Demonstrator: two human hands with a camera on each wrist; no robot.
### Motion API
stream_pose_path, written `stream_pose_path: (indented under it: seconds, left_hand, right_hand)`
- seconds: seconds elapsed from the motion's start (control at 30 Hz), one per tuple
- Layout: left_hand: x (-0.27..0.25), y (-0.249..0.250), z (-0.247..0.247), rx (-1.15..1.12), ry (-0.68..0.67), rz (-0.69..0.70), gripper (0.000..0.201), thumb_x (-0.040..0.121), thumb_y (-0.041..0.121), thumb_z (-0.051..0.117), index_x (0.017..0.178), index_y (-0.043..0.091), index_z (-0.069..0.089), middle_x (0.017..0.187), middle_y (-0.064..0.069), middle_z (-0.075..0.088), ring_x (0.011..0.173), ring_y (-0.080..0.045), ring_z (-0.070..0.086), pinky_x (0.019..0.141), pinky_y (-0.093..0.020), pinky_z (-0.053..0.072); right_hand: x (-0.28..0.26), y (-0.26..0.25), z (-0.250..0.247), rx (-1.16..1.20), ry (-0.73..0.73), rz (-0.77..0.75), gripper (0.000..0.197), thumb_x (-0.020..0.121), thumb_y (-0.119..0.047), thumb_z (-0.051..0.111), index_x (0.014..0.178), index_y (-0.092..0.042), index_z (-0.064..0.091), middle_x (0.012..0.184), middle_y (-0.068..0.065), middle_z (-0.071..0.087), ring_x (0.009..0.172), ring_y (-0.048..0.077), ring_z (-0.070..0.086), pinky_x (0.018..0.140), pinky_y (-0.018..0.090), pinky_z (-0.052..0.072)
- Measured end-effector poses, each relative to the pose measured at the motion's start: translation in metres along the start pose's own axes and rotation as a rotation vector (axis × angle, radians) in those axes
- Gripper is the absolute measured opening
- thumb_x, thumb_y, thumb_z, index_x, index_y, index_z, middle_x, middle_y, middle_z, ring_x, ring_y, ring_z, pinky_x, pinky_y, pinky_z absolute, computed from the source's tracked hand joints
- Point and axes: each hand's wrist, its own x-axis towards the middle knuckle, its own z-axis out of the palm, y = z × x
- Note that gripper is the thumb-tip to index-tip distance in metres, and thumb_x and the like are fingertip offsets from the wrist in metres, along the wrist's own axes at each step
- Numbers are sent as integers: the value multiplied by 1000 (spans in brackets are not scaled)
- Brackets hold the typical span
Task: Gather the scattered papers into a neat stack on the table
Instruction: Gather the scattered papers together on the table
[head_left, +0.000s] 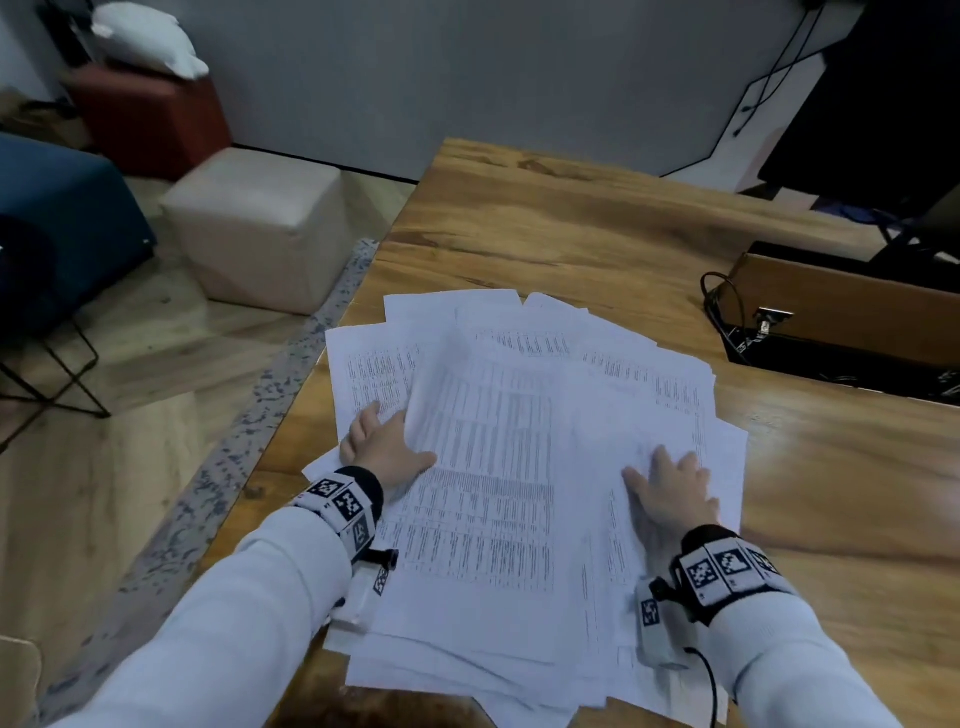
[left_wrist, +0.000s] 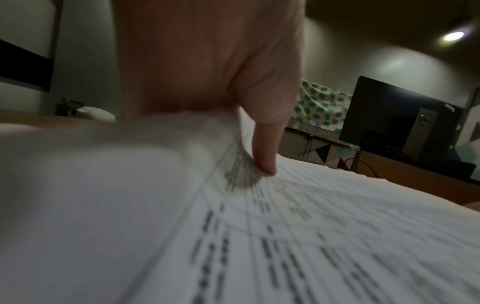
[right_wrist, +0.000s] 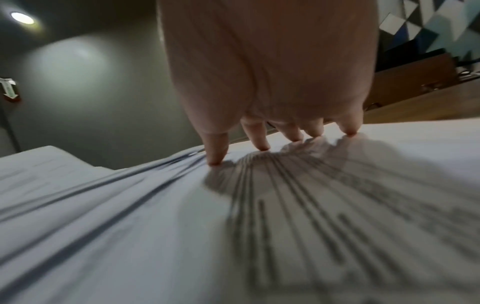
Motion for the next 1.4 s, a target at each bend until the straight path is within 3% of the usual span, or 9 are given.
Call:
stream_pose_path:
  seconds: [0.3,0.53,0.63,0.7,0.8,0.93,1.03,1.2,1.4]
  left_hand:
    - [-5,-6,-18,-104,-126,53,43,82,31,64,123,21,53,125,-6,59,114,-27,54,101,-40,40]
    - [-20,9,-3,-315,-190,45,50,94,17,48,140,10,29,131,-11,51,115,-30,53,90,-32,42]
    - [-25,9,9,-460,-196,46,51,94,19,48,141,11,29,108,-9,51,93,-27,52,78,-32,44]
    - [-28,4,13,-558,-164,45,55,93,17,50,143,13,28,118,-12,54,102,-30,55,88,-36,46]
    - [-31,-2,15,-679,-175,55,58,91,14,55,143,17,30,128,-7,54,109,-24,56,94,-35,47]
    - [-26,-15,4,-874,-226,-14,52,89,10,59,136,17,41,128,-9,59,112,-27,60,98,-45,48]
    - [-20,-21,-2,-911,-249,-47,51,89,7,57,137,13,42,131,-12,58,119,-30,56,101,-43,44]
    - [-23,4,17,-887,-318,-11,55,87,10,61,138,13,40,130,-12,58,114,-29,58,99,-43,47]
    - [-14,-8,4,-944,-161,-59,54,85,2,61,136,10,43,127,-12,59,112,-29,58,94,-41,48]
  right_hand:
    - [-18,-18,-5,126,-24,83,40,91,-36,44,126,-17,42,127,15,30,123,35,28,104,49,29]
    - [-16,-15,-8,304,-48,139,46,92,-24,50,126,5,38,135,26,36,114,37,44,91,40,38]
    - [-13,-7,-5,514,-32,73,25,92,-26,45,93,-2,53,96,17,62,82,27,53,73,33,40]
    - [-19,-5,-8,651,-16,61,31,92,-33,43,69,-12,44,64,5,50,63,22,47,57,29,35]
    - [-23,-2,-13,754,-29,40,44,95,-37,44,58,-15,35,55,0,36,50,16,35,49,26,24]
    - [-10,14,-18,694,-30,25,32,92,-18,55,70,5,56,65,9,51,60,21,46,56,29,35]
    - [-9,21,-19,645,-66,9,2,87,-2,58,86,-2,57,66,6,55,61,18,50,58,27,39]
    - [-6,1,1,670,-48,12,23,92,1,37,104,-2,57,82,13,61,78,29,58,68,32,46]
    - [-8,6,-7,983,19,36,9,93,0,45,93,-6,51,58,8,49,29,3,48,31,8,34]
